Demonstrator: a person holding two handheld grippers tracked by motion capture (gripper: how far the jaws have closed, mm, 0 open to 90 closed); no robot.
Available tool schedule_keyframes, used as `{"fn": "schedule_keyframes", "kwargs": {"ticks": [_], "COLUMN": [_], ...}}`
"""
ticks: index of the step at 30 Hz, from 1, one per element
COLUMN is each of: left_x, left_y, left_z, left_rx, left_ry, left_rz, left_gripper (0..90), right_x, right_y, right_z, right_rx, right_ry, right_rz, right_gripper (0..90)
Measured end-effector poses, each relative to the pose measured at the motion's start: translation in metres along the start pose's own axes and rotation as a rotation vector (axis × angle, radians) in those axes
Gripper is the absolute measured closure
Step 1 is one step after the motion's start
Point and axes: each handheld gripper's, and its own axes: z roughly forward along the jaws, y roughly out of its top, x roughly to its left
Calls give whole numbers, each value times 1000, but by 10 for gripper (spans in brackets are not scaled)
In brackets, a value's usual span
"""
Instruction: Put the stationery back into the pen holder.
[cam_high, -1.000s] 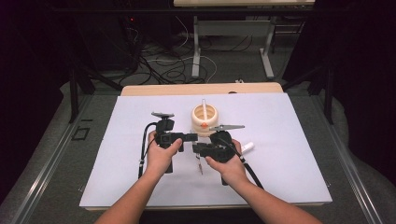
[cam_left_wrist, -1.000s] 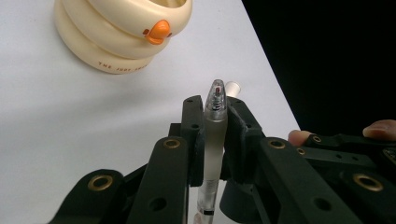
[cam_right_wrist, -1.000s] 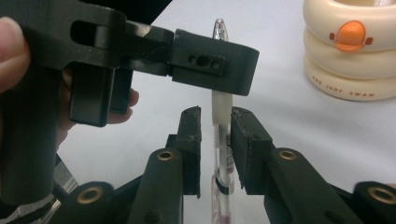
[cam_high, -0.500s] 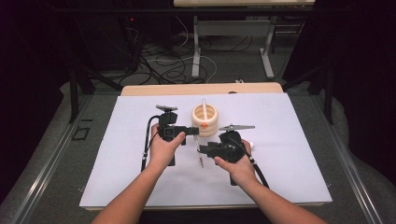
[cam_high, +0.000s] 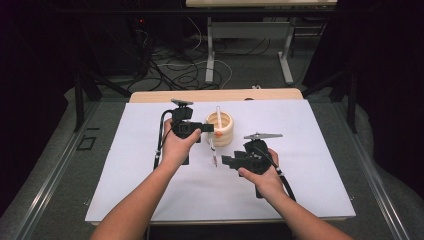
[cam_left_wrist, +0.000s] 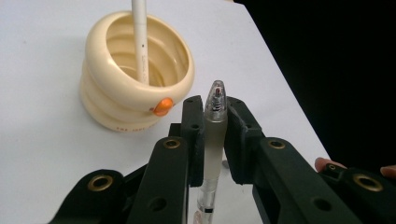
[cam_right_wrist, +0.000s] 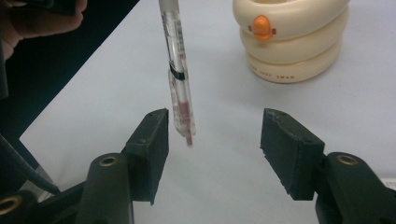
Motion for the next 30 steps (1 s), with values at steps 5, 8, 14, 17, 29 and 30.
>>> {"fn": "schedule_keyframes", "kwargs": {"ticks": [5,8,14,17,29,30], "left_x": [-4,-7,-12,-14,-18,-17], "left_y": [12,18,33,40,69,71], "left_z": [0,2,3,3,8,9], "left_rx": [0,-7,-19,-27,-39,-46], "left_ry": [18,21,60,81,146,148], "left_rz": [12,13,30,35,46,47], "left_gripper": [796,796,796,796,796,796], "right_x": [-6,-8,-16,-22,-41,-42], "right_y": [0,-1,-3,-4,-10,-10], "right_z": [-6,-9,-18,-23,-33,-32], "right_rx": [-14,-17,-27,-35,-34,-38], "right_ry": [-20,-38,-68,-80,-164,-166], "right_rz": [6,8,10,19,-21,-33], "right_gripper": [390,368,320,299,204,192]}}
